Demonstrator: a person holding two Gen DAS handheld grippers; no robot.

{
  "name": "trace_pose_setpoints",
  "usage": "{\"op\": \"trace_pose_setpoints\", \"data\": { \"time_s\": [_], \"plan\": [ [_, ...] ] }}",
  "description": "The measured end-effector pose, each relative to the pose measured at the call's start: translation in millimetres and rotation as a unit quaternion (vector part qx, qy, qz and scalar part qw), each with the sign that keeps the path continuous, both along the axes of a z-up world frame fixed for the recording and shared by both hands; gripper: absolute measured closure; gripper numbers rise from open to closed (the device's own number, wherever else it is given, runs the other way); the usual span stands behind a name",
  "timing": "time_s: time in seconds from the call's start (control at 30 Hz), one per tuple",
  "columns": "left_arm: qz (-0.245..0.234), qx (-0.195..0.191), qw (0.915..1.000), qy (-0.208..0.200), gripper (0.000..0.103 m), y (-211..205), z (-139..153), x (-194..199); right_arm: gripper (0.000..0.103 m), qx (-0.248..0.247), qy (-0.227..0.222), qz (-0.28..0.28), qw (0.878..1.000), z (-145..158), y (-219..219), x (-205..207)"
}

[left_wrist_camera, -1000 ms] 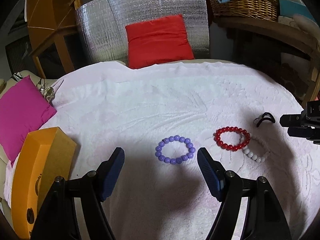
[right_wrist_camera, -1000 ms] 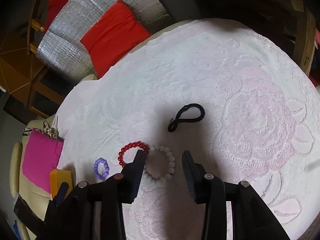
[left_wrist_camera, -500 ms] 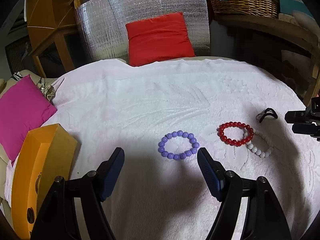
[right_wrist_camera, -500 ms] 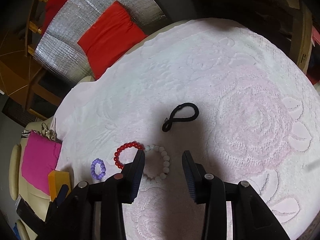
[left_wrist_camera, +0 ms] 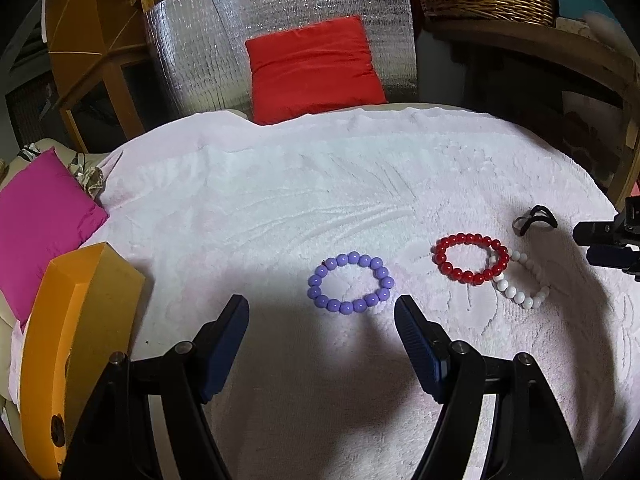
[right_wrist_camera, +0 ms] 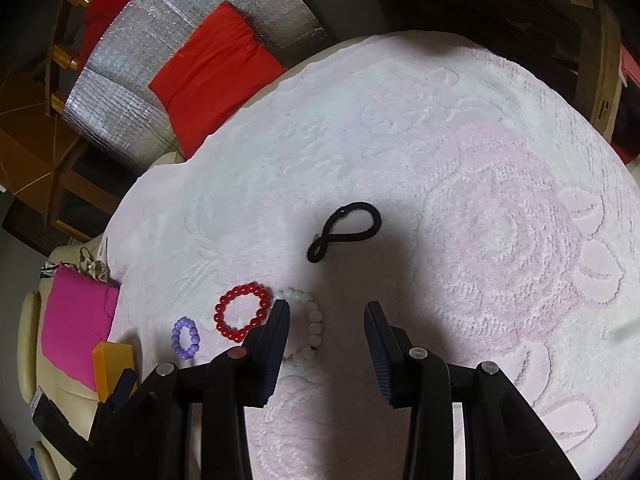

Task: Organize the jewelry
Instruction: 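Move the left gripper to the red bead bracelet while the right gripper approaches the black clasp loop, then close the left gripper on the red bracelet while the right gripper closes on the black clasp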

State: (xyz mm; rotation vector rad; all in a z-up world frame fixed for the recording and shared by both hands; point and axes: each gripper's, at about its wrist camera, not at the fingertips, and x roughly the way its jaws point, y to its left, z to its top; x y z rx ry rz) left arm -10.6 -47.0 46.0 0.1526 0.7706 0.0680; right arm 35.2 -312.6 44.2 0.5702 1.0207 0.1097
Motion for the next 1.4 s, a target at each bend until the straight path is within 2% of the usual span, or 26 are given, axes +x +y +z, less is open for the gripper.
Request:
{"op": "trace_pose_setpoints", "data": {
  "time_s": [0.4, 0.5, 0.63, 0.77, 0.93, 1.0, 1.07, 1.13, 1.27, 1.37, 1.4],
  "plan": [
    [-0.072, -0.057, 0.9957, 0.013, 0.027, -27.6, -8.3, 19.3, 0.061, 0.012, 0.001, -0.019, 1.000, -5.3, -29.9, 5.8],
    [-0.087, -0.061, 0.9940, 0.027, 0.027, -40.1, -10.1, 26.6, 0.061, 0.020, -0.003, -0.026, 0.999, -3.3, -40.1, 10.0],
    [-0.106, -0.086, 0.9893, 0.051, 0.027, -54.8, -9.4, 42.1, 0.061, 0.029, -0.007, -0.041, 0.999, -4.1, -52.5, 18.1],
    [-0.111, -0.101, 0.9864, 0.068, 0.027, -64.6, -15.1, 54.0, 0.061, 0.028, -0.017, -0.050, 0.998, -7.1, -57.9, 29.8],
    [-0.119, -0.126, 0.9825, 0.069, 0.027, -62.1, -22.1, 59.7, 0.061, 0.027, -0.024, -0.031, 0.999, -12.8, -46.2, 45.4],
    [-0.123, -0.134, 0.9806, 0.072, 0.032, -60.0, -27.2, 61.0, 0.061, 0.029, -0.017, -0.022, 0.999, -16.4, -40.0, 50.3],
    [-0.134, -0.141, 0.9779, 0.078, 0.047, -58.5, -31.2, 62.6, 0.061, 0.029, -0.006, -0.019, 0.999, -20.0, -32.1, 54.4],
    [-0.138, -0.139, 0.9777, 0.075, 0.055, -55.9, -31.9, 63.0, 0.061, 0.022, 0.003, -0.022, 1.000, -22.7, -25.2, 58.2],
    [-0.139, -0.162, 0.9739, 0.078, 0.079, -45.1, -31.9, 65.8, 0.050, 0.021, -0.002, -0.033, 0.999, -21.4, -16.6, 60.7],
    [-0.136, -0.166, 0.9735, 0.079, 0.091, -39.8, -32.9, 66.8, 0.050, 0.007, -0.007, -0.039, 0.999, -20.9, -8.0, 63.6],
    [-0.136, -0.168, 0.9732, 0.080, 0.091, -38.9, -33.3, 66.8, 0.050, 0.000, -0.010, -0.040, 0.999, -20.4, -5.7, 63.5]
  ]
}}
